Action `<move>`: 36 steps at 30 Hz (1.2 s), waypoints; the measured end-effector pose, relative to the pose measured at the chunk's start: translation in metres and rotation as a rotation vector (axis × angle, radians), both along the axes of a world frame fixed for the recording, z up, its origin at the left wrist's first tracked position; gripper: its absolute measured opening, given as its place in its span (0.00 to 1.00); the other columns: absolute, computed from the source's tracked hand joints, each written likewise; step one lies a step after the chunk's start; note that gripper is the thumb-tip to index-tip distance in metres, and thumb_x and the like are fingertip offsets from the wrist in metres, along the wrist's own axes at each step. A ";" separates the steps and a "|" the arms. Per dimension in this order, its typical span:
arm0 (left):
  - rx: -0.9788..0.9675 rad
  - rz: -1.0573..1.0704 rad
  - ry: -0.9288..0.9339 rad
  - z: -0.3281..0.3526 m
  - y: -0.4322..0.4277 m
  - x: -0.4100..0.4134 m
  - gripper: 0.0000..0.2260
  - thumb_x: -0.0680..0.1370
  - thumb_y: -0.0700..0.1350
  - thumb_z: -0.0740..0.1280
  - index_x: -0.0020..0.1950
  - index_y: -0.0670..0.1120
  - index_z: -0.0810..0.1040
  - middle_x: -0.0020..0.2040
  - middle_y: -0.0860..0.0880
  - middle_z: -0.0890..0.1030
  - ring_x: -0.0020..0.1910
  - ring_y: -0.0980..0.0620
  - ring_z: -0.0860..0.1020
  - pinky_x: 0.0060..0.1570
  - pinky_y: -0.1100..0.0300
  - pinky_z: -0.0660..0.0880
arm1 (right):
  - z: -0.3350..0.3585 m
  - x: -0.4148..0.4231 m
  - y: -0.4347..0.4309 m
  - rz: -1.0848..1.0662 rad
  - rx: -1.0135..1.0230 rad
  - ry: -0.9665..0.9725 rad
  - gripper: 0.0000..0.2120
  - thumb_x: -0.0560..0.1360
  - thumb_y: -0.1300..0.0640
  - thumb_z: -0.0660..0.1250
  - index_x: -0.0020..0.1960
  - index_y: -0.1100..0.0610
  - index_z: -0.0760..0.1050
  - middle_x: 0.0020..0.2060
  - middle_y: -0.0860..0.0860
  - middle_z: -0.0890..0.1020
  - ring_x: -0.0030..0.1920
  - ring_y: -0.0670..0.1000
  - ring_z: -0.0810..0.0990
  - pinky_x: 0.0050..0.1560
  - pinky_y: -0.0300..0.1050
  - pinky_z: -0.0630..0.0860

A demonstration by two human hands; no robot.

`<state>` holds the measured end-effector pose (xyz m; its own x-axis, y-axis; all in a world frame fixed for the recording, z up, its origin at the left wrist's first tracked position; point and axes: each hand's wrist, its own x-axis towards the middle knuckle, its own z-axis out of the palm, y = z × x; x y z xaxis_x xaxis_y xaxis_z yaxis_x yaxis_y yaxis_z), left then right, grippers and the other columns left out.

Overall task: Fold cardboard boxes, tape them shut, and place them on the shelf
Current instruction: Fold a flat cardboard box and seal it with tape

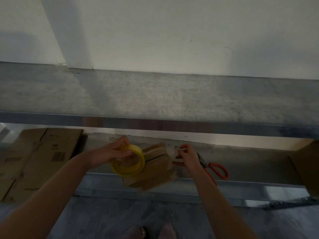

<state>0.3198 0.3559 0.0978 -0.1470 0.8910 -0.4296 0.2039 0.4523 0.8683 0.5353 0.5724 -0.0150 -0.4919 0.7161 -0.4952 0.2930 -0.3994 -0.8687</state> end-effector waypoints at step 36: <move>0.036 -0.083 0.107 -0.017 0.020 0.015 0.20 0.70 0.67 0.64 0.48 0.52 0.70 0.46 0.47 0.77 0.45 0.55 0.75 0.48 0.57 0.72 | -0.020 0.041 -0.020 -0.056 0.006 0.105 0.02 0.81 0.61 0.62 0.52 0.59 0.73 0.47 0.57 0.78 0.47 0.54 0.80 0.39 0.40 0.79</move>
